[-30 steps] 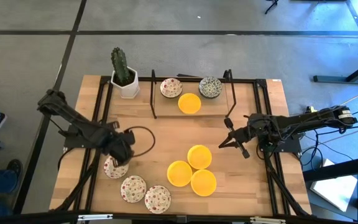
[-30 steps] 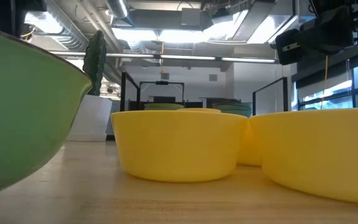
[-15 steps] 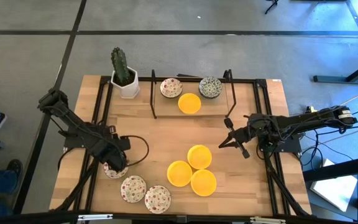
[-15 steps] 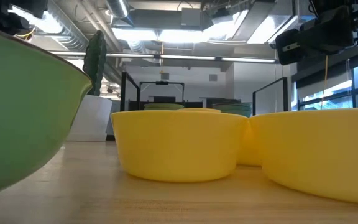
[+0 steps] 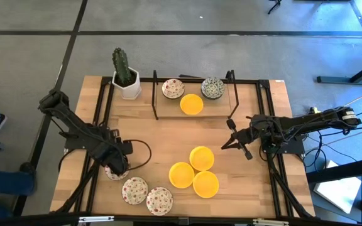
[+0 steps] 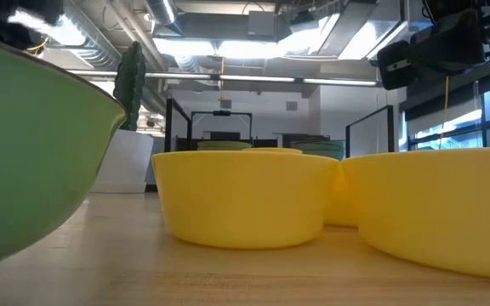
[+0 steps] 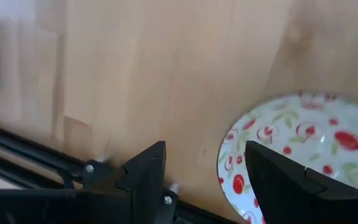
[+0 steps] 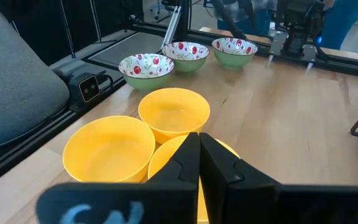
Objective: Pick & Place Mini bowls
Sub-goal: Stack the left green bowl on top of the green bowls on the shelf
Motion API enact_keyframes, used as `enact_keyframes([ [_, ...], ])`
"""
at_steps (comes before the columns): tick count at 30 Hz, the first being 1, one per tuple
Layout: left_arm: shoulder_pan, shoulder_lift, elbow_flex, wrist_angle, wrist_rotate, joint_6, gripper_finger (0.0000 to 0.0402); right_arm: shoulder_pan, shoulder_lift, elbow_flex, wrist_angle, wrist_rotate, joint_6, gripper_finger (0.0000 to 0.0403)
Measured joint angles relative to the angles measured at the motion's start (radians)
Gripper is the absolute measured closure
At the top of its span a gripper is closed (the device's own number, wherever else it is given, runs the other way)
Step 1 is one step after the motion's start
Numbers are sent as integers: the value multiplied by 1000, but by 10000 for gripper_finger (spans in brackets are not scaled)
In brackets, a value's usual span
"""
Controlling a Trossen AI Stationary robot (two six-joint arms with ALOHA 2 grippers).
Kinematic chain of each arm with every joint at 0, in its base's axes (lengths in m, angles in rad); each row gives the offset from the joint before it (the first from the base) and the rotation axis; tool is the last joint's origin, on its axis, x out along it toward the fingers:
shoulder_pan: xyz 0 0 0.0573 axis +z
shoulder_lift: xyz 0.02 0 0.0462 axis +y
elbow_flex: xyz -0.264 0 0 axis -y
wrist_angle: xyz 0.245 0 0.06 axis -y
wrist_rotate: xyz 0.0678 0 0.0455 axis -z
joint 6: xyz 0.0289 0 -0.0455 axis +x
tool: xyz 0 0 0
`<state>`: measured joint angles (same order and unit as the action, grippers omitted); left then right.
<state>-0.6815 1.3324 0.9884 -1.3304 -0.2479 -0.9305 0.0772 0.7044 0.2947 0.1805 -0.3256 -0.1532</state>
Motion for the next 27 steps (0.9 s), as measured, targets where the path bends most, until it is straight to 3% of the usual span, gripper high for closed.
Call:
enact_keyframes([
  [16,-2,1,-221,193,171,46,189,0,0,0,-17,0,-5,397],
  [27,-2,0,-267,211,149,27,190,0,0,0,-21,0,-5,397],
])
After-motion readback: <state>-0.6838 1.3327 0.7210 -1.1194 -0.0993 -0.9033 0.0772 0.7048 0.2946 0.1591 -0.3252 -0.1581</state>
